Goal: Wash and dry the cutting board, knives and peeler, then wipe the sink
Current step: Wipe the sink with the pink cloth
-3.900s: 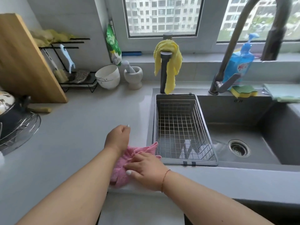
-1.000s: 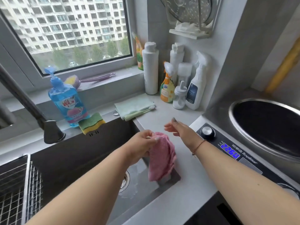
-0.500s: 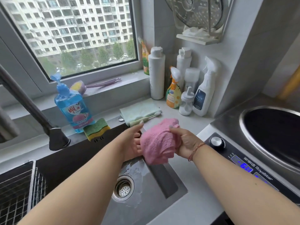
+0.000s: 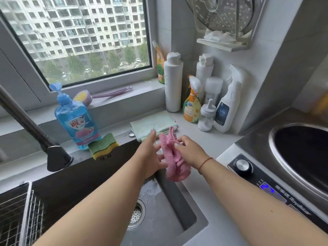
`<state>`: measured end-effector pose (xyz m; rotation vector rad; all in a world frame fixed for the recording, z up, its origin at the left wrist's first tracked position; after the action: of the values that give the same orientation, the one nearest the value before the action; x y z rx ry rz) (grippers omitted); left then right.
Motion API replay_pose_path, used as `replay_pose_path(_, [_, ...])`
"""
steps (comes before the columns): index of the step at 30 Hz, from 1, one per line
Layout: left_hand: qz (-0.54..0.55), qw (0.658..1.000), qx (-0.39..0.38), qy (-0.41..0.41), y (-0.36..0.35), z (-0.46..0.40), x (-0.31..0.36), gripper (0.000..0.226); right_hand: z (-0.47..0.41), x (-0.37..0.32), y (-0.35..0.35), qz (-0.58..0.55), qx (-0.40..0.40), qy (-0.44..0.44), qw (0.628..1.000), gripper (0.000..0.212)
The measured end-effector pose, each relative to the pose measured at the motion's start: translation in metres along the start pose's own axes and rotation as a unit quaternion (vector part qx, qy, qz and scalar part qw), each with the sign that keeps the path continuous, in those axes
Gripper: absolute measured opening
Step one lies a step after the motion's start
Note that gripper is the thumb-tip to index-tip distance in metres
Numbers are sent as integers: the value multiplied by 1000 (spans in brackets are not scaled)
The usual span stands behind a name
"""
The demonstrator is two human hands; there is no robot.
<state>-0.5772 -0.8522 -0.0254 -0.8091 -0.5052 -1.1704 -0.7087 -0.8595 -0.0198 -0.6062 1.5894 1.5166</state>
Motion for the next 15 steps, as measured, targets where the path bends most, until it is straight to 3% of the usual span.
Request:
replay_pose_path(3, [73, 995, -59, 32, -14, 0, 0, 84, 4, 2, -12, -66, -31, -32, 997, 37])
replay_pose_path(6, [123, 989, -67, 38, -18, 4, 5, 91, -11, 22, -11, -143, 0, -105, 984, 39])
replay_pose_path(9, [63, 997, -4, -33, -10, 1, 13, 79, -29, 29, -13, -232, -10, -176, 957, 29])
replay_pose_path(11, [-19, 994, 47, -98, -3, -6, 16, 71, -41, 29, -17, -227, -16, -177, 957, 27])
replay_pose_path(13, [-110, 983, 73, -128, 1, -10, 10, 66, -53, 32, -12, -21, 2, -118, 993, 34])
replay_pose_path(15, [-196, 969, 77, -130, 1, -12, -2, 63, -55, 37, -2, 239, 46, -47, 969, 42])
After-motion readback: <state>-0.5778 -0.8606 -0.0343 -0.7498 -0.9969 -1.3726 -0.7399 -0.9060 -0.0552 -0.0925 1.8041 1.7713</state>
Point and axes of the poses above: each hand's wrist, its own z-axis away from the middle knuckle, its own y-axis out of the back of the hand, x = y × z, the point moved 7 cm from there along -z, towards the middle knuckle, and after that the axes turned 14 degrees about x, right-handed, at the moved point
